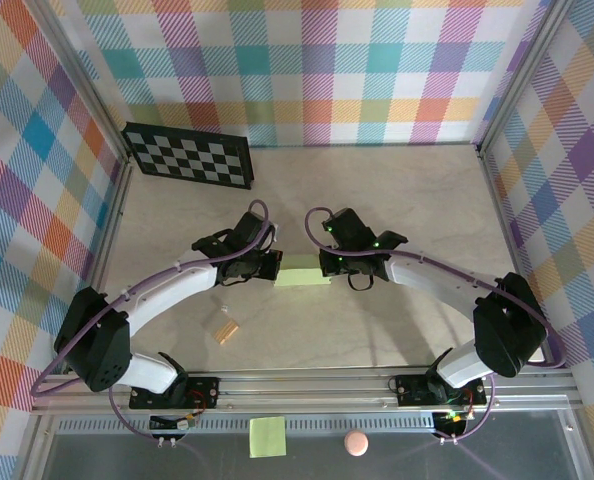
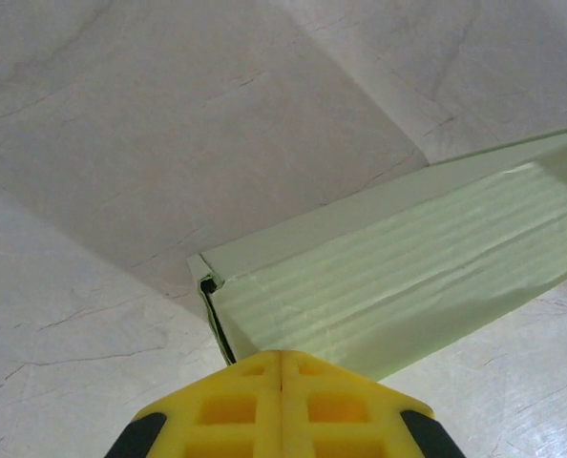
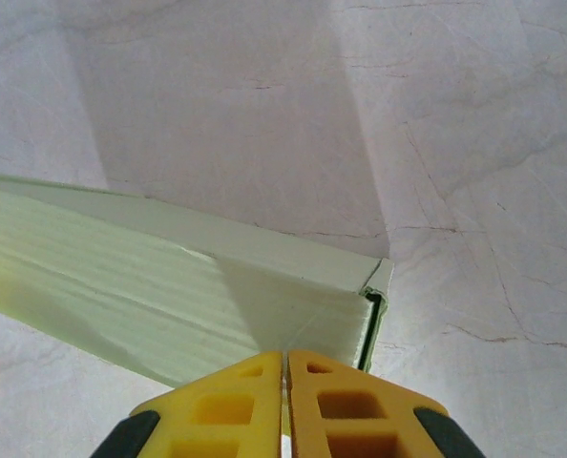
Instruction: Fold the paper box
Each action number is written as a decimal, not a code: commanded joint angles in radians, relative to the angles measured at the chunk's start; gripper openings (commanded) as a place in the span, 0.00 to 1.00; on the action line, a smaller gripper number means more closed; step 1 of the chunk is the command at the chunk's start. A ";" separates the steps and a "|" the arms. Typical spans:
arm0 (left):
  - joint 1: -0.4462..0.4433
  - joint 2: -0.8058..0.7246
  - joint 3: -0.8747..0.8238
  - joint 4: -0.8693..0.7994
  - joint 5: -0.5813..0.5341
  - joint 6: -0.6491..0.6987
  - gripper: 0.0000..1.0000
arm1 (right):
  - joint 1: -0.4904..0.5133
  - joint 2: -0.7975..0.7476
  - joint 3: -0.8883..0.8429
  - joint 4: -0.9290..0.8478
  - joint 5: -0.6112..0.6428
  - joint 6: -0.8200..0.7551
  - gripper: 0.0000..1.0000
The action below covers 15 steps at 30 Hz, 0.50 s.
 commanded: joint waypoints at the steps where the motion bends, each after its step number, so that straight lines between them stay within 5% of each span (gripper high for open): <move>1: -0.009 0.033 -0.039 -0.077 0.007 0.010 0.01 | -0.004 -0.033 0.060 -0.092 0.012 -0.015 0.12; 15: -0.009 0.049 -0.032 -0.084 0.021 0.017 0.05 | -0.006 0.008 -0.044 -0.105 0.043 0.015 0.10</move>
